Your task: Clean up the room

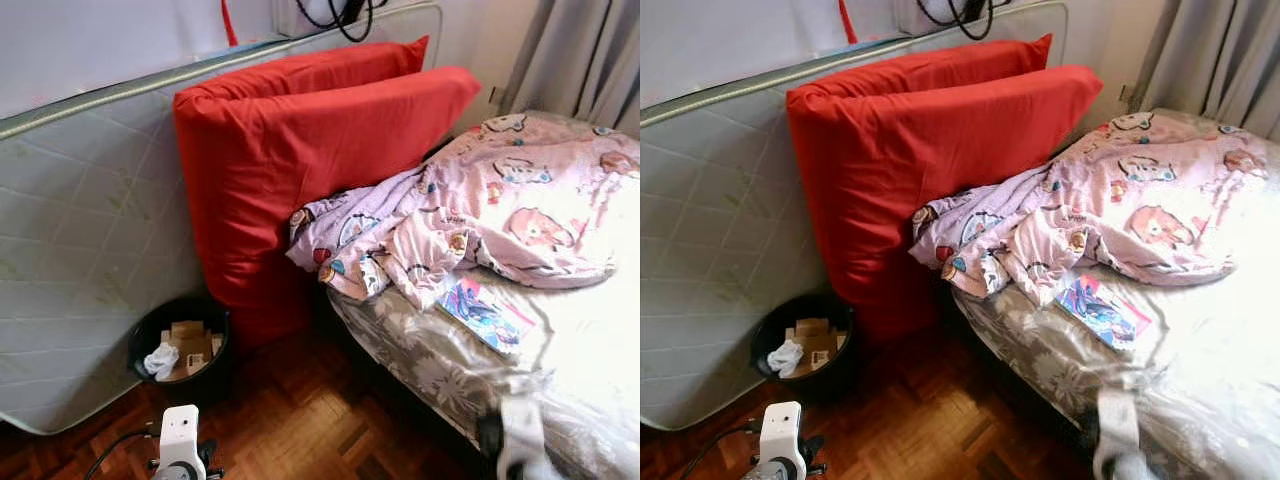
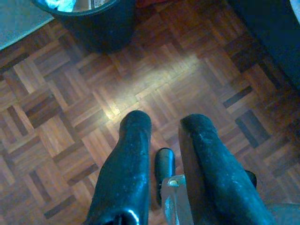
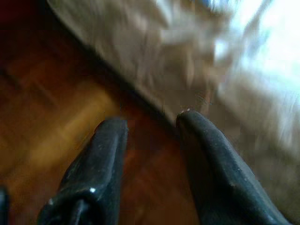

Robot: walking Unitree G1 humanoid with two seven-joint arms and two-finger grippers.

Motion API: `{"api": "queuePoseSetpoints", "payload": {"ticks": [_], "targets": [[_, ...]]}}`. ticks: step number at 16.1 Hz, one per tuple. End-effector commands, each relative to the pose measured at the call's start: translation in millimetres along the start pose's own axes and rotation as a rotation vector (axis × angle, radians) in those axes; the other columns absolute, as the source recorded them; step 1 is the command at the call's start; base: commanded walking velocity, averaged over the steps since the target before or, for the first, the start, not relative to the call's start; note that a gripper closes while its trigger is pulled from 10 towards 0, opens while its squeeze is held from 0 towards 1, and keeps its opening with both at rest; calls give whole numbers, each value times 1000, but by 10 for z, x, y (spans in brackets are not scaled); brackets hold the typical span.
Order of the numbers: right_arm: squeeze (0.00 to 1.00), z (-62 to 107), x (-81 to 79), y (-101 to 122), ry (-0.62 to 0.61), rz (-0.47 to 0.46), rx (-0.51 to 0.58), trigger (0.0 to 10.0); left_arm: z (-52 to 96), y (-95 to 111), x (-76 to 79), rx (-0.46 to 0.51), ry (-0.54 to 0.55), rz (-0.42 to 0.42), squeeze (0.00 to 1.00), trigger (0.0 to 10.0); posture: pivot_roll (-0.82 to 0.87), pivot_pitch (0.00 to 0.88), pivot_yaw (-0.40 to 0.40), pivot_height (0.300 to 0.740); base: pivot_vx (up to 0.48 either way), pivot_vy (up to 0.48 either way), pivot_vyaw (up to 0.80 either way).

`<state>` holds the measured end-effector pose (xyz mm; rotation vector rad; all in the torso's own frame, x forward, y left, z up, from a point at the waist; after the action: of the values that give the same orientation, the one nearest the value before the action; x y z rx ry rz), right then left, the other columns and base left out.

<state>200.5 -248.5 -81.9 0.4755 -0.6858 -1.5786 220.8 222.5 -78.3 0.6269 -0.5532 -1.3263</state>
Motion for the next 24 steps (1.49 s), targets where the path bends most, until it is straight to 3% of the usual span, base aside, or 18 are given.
{"api": "queuePoseSetpoints", "payload": {"ticks": [1, 3, 5, 7, 9, 13, 24], "targets": [[0, 19, -11, -145, -36, -81, -66, 10000, 2, -13, -33, -19, 7, -11, 0, 10000, -42, 0, 41, 740, 0, 0, 0], [0, 8, -204, -179, 32, -72, -88, 10000, -1, -9, -33, -25, 2, -16, 0, 10000, -48, 0, 50, 740, 0, 0, 0], [0, -22, -281, -99, 49, -53, -84, 10000, -5, -1, -30, -29, 0, -26, 0, 10000, -42, 0, 43, 740, 0, 0, 0], [0, -62, -250, 51, 8, -118, -53, 10000, -8, 6, -35, -36, 1, -31, 0, 10000, -49, 0, 47, 740, 0, 0, 0], [0, -75, -269, 105, 15, -123, -40, 10000, -8, 6, -37, -38, 1, -27, 0, 10000, -46, 0, 46, 740, 0, 0, 0], [0, -36, -241, -33, 23, -129, -57, 10000, -7, 7, -44, -36, 6, -26, 0, 10000, -42, 0, 47, 740, 0, 0, 0], [0, -48, -233, 24, 61, -106, -50, 10000, -8, 7, -40, -36, 6, -25, 0, 10000, -42, 0, 49, 740, 47, 0, 0]]}}
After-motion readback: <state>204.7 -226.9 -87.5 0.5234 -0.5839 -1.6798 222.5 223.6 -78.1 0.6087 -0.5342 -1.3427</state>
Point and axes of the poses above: a point about 5 cm out from each wrist's last joint towards the gripper, its own z axis pointing back from the gripper into the wrist, its own y axis along the axis of the wrist's last joint, x = y × z, the point moved 2 cm from there along -z, pointing out of the wrist towards the gripper, and after that the axes turned 1 degree about z, right-handed, at the moved point
